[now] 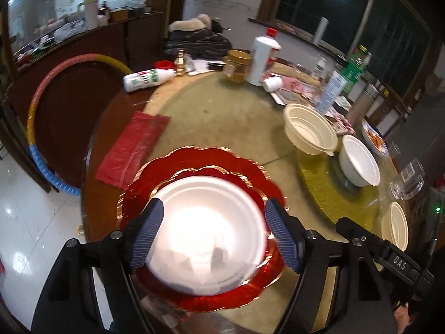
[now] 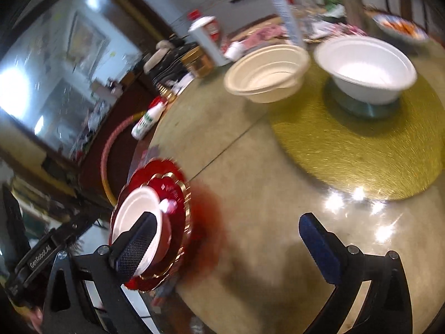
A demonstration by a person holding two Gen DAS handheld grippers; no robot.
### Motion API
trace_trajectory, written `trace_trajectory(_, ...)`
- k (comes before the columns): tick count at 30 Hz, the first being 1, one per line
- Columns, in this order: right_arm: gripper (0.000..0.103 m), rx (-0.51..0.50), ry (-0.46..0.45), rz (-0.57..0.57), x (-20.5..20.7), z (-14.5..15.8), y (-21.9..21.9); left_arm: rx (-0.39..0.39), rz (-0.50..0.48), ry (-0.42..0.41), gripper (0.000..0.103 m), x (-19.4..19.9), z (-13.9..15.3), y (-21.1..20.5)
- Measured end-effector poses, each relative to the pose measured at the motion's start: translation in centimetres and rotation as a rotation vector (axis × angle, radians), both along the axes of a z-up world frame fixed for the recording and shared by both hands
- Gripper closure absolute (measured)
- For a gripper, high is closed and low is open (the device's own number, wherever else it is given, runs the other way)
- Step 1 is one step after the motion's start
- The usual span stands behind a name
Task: Organize plates and bowls
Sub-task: 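Move both tools toward the beige paper bowl on the table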
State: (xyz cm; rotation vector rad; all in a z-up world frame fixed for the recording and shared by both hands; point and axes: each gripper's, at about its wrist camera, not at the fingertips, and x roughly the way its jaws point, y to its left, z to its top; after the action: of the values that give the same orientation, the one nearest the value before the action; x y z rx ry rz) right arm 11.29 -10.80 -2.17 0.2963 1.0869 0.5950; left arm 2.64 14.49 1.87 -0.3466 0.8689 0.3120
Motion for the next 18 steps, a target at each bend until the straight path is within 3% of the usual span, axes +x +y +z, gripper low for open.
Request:
trace_trajectory(8,0.000,0.143,0.085,-0.178,3.1,-1.7,-6.7,0.017,-0.105,0.085,0.028,7.5,1.0,-4.7)
trace_trajectory(11,0.000,0.208,0.105,-0.237,3.9,-2.3,-8.8,-0.011,-0.158,0.113,0.027,10.9,0.7,-6.6)
trace_trajectory(15,0.000,0.283,0.130,-0.299,4.5,-3.0,-11.0,0.012,-0.137,0.139,0.027,14.7,-0.1,-7.6)
trace_trajectory(18,0.000,0.305,0.128,-0.334,4.8,-3.2,-12.2,-0.026,-0.106,0.155,0.028,17.5,-1.2,-7.4)
